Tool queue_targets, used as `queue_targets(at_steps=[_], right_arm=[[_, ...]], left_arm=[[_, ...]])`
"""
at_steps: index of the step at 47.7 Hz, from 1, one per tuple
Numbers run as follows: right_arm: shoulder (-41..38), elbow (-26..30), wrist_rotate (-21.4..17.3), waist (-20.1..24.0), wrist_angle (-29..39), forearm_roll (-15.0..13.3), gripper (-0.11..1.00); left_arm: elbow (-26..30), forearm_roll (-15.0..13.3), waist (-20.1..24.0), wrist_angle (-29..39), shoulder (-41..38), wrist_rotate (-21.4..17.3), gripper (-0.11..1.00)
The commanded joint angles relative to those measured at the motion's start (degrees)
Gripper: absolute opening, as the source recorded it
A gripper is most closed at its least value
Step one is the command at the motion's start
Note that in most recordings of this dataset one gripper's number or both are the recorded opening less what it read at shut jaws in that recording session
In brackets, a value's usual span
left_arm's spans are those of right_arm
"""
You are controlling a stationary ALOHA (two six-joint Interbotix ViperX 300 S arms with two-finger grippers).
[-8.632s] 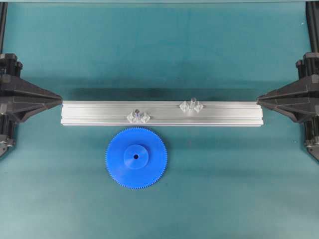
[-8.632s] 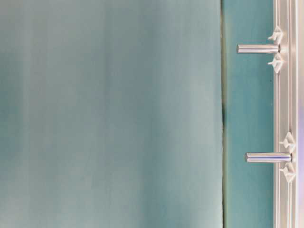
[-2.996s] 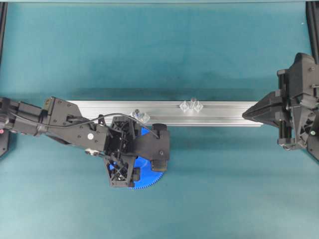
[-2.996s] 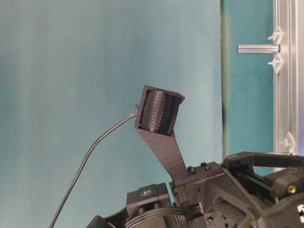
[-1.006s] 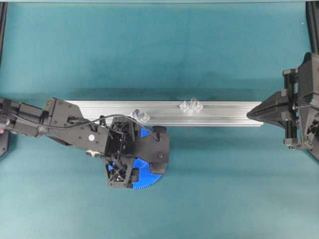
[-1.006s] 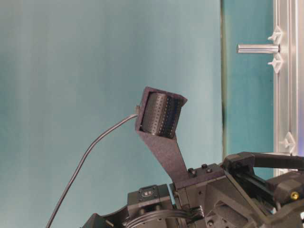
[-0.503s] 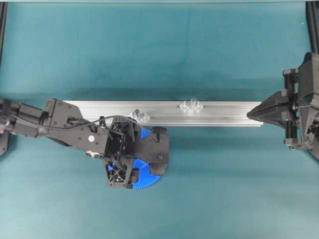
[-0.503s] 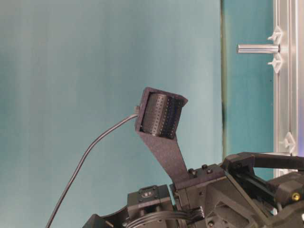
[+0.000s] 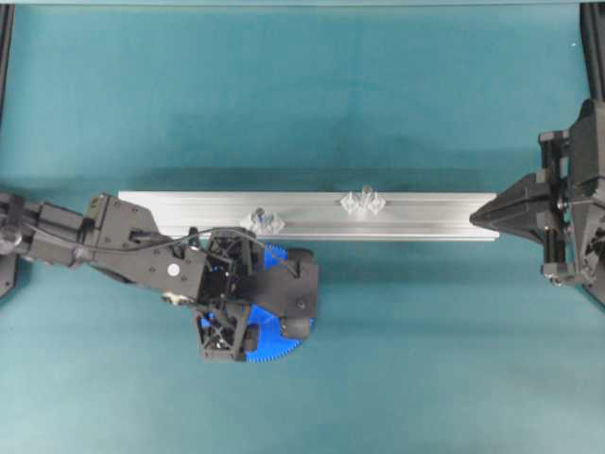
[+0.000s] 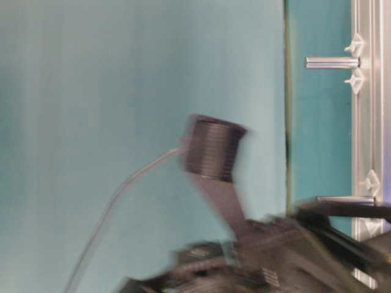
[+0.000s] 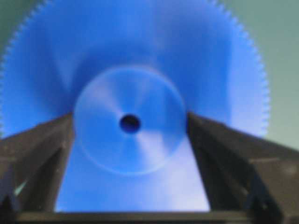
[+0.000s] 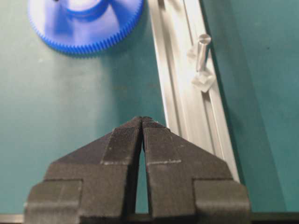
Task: Insert the large gear onto the shaft.
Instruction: 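Close the left gripper on the hub of the blue gear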
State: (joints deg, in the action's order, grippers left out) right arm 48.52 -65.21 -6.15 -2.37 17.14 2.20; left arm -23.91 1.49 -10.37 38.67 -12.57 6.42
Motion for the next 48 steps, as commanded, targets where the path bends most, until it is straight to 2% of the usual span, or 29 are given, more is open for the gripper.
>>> queue_targets(at_steps=[1,23,36,48], right_arm=[[0.18,0.44,-0.53,0.09,-0.44,0.09,0.1],[0.62,0.26,-0.53,0.09,-0.26,0.09,0.1],[0.53,0.09,-0.53,0.09,-0.26,0.09,0.1],[0.62,0.09,-0.53,0.09,-0.44,0.09,0.1]], left_arm=[[-0.53,-0.35,-2.29,0.88,-0.18,-0.53,0.93],[-0.26,-0.35,-2.2,0.62,-0.7,-0.53,0.92],[-0.44,-0.35,-1.58,-3.34,0.7,-0.62,0.8],[0.0,-0.35,-1.58,-4.75,1.58,-1.14,0.8]])
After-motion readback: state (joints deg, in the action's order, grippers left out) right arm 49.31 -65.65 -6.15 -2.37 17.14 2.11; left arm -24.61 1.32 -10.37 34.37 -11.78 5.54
